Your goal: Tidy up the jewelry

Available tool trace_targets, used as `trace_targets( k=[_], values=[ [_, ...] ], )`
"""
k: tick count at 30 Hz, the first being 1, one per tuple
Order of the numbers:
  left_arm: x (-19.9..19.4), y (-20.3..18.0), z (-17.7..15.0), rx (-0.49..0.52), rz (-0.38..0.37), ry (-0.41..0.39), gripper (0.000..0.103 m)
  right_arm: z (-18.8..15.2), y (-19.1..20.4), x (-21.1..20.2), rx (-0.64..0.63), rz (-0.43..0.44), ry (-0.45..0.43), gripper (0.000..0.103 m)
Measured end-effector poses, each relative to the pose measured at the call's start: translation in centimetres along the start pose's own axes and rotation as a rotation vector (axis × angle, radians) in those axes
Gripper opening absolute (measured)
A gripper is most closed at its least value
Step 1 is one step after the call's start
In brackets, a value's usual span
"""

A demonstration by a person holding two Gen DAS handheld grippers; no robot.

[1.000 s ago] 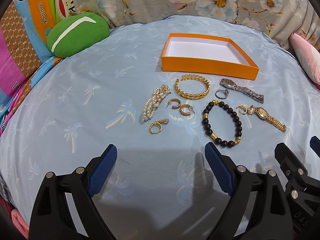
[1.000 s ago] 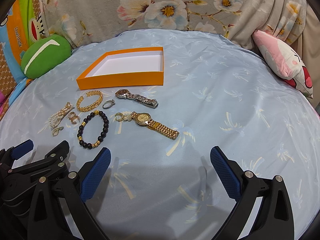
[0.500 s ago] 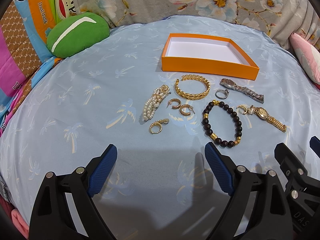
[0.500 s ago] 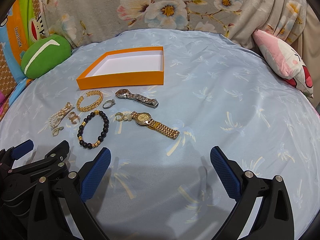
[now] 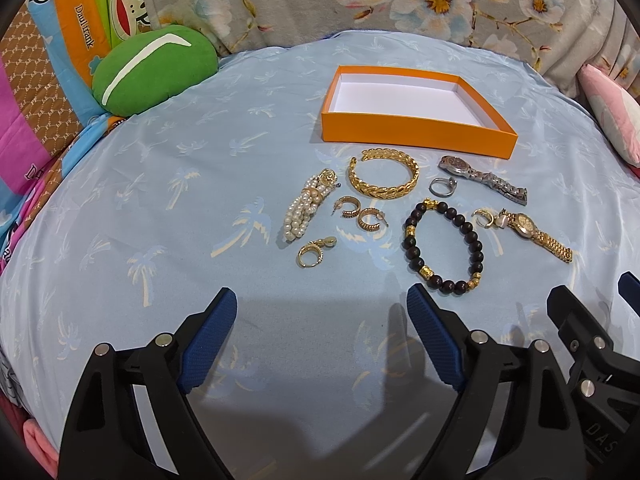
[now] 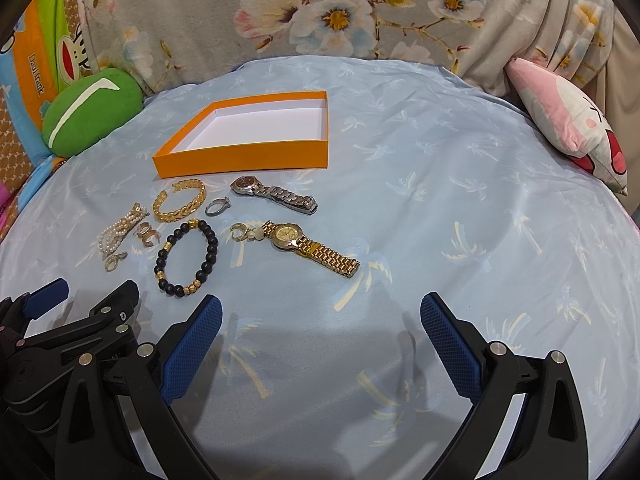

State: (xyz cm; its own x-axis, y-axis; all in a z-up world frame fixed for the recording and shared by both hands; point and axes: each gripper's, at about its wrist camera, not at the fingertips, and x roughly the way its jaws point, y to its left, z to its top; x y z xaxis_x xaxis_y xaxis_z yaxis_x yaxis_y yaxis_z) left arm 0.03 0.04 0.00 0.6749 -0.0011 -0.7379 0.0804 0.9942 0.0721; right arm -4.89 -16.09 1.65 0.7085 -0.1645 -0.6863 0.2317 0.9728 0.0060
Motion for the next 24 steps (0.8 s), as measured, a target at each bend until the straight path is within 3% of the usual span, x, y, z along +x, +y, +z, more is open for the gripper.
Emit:
trace_targets(
  k=[12, 20, 24],
  values=[
    [-0.2, 0.5, 0.1, -0.021, -0.023, -0.015, 0.089, -0.1, -0.2, 0.4, -0.012, 0.023, 0.024, 0.098],
    [-0.7, 2.7, -0.3, -0.052, -0.054, 0.000, 0.092, 3.2, -1.3, 0.8, -0.098, 0.060, 0.011, 0.096],
    [-1.0, 4.1, 0.0, -0.064, -0.052, 0.004, 0.092, 4.2, -0.7, 2.3, -0.157, 0.123, 0.051, 0.086]
  ],
)
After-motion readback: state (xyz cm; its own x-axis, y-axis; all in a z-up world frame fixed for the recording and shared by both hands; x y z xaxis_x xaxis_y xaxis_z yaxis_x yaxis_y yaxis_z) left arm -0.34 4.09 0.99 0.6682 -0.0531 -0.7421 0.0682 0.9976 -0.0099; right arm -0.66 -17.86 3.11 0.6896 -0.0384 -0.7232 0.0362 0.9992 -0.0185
